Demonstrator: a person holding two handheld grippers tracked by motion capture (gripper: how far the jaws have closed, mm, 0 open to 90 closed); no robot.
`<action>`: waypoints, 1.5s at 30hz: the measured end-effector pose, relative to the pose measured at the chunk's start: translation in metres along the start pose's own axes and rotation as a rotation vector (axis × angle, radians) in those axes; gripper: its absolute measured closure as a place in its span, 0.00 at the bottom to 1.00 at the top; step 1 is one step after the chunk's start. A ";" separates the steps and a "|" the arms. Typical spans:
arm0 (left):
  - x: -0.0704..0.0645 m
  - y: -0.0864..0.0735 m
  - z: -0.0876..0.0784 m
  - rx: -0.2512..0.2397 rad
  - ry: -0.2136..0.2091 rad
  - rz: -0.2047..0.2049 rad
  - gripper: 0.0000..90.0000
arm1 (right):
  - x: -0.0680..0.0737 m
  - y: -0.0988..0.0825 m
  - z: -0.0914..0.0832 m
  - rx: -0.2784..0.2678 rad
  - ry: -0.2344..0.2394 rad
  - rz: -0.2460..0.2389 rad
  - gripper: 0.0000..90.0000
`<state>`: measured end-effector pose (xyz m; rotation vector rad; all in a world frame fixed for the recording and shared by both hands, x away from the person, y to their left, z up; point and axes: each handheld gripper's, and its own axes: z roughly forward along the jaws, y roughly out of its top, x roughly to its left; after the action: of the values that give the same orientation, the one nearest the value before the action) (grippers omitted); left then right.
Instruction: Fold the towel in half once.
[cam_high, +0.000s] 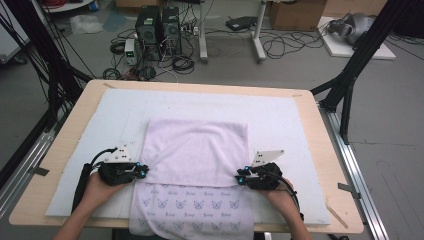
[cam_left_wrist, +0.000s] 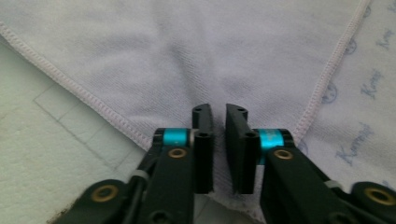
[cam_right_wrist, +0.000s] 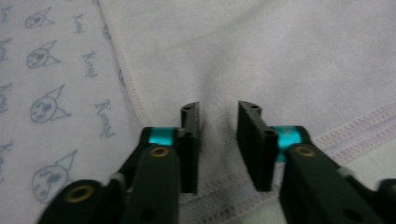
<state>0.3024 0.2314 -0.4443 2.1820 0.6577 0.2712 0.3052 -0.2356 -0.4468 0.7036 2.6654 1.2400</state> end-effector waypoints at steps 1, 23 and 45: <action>-0.001 0.000 0.000 0.001 0.001 0.000 0.95 | -0.001 0.000 0.000 -0.002 0.002 0.006 0.88; -0.055 0.008 -0.079 -0.099 -0.022 0.054 0.97 | 0.039 0.019 -0.065 -0.124 0.114 -0.086 0.96; 0.044 0.047 -0.006 -0.017 0.092 -0.091 0.65 | -0.065 0.034 -0.022 -0.052 -0.054 0.061 0.46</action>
<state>0.3542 0.2342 -0.4056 2.1270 0.8008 0.3298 0.3691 -0.2616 -0.4125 0.8046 2.5770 1.2820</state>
